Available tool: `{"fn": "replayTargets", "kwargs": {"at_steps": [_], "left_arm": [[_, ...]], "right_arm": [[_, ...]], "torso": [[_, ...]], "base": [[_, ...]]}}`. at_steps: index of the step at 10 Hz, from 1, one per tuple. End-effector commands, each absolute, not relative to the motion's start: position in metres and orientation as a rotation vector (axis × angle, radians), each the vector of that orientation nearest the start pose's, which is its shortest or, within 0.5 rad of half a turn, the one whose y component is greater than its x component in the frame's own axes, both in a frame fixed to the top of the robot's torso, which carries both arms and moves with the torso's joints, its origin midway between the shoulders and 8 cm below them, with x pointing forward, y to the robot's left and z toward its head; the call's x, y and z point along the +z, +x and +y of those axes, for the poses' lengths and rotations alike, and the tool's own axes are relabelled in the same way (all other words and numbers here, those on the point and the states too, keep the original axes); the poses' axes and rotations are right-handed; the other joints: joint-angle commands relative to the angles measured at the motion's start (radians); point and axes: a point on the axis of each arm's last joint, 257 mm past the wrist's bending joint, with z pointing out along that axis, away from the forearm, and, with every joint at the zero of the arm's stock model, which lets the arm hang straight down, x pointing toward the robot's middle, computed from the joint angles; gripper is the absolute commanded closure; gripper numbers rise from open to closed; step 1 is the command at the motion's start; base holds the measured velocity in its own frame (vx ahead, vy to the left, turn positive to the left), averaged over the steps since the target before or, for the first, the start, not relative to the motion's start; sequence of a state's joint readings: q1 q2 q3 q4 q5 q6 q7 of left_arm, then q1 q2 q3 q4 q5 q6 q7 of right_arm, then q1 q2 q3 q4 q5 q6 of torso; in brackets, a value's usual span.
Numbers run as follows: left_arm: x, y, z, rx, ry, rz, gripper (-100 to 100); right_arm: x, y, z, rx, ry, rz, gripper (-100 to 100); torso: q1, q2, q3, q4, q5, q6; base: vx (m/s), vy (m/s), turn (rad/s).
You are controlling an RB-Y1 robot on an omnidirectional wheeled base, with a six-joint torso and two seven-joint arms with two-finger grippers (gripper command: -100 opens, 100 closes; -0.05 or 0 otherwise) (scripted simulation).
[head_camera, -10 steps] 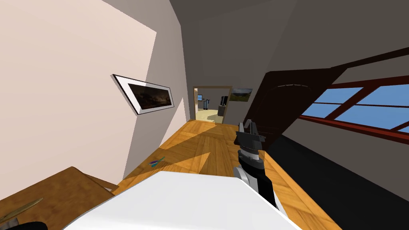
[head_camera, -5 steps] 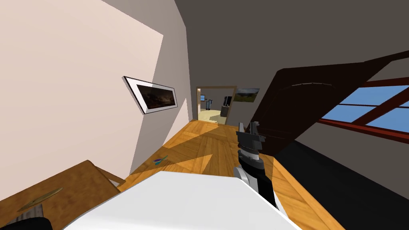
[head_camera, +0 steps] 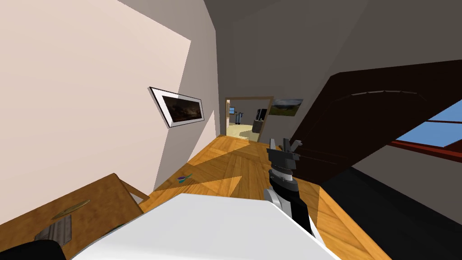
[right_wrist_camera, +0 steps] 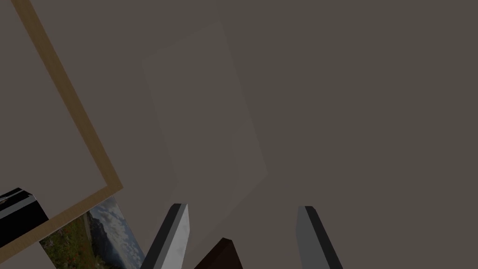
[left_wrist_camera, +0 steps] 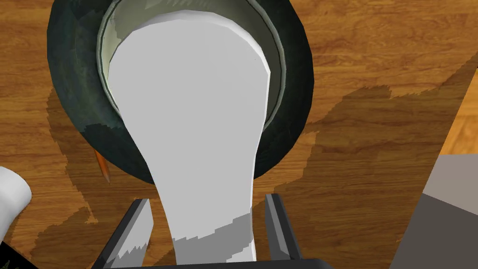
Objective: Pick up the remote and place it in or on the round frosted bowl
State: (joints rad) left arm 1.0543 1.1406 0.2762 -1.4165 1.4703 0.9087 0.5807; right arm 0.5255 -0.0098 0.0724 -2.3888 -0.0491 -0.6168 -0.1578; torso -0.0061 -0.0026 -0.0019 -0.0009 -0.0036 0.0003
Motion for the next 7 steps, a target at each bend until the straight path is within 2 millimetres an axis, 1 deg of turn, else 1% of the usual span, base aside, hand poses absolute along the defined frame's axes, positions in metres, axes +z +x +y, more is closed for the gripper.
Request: {"fn": "replayTargets", "kwargs": {"at_steps": [1, 2, 3, 4, 5, 7], "left_arm": [[-0.378, -0.025, 0.621, 0.069, -3.083, 0.473, 100], [-0.378, -0.025, 0.621, 0.069, -3.083, 0.473, 100], [-0.378, -0.009, 0.618, 0.027, -3.090, 0.503, 100], [-0.377, -0.015, 0.621, 0.048, -3.086, 0.485, 100], [-0.377, -0.013, 0.622, 0.043, -3.086, 0.490, -100], [-0.377, -0.013, 0.622, 0.043, -3.086, 0.490, -100]], "right_arm": [[0.082, 0.298, -0.258, 1.589, 0.575, 0.409, 0], [0.082, 0.298, -0.258, 1.589, 0.575, 0.409, 0], [0.082, 0.298, -0.258, 1.589, 0.575, 0.409, 0], [0.082, 0.298, -0.258, 1.589, 0.575, 0.409, 0], [0.082, 0.298, -0.258, 1.589, 0.575, 0.409, 0], [0.082, 0.298, -0.258, 1.589, 0.575, 0.409, 0]], "torso": [[0.000, 0.000, 0.000, 0.000, 0.000, 0.000], [0.000, -0.001, 0.000, 0.000, 0.000, 0.000], [0.000, 0.000, 0.000, 0.000, 0.000, -0.001], [0.000, 0.000, 0.000, 0.000, -0.001, 0.000], [0.000, 0.001, 0.000, 0.000, -0.001, -0.001], [0.000, 0.002, 0.001, 0.000, -0.001, -0.001]], "base": [[0.031, -0.002, 0.103], [0.019, -0.001, 0.063], [0.020, -0.001, 0.065], [0.011, -0.002, 0.003], [0.000, 0.000, 0.000], [0.000, 0.000, 0.000]]}}
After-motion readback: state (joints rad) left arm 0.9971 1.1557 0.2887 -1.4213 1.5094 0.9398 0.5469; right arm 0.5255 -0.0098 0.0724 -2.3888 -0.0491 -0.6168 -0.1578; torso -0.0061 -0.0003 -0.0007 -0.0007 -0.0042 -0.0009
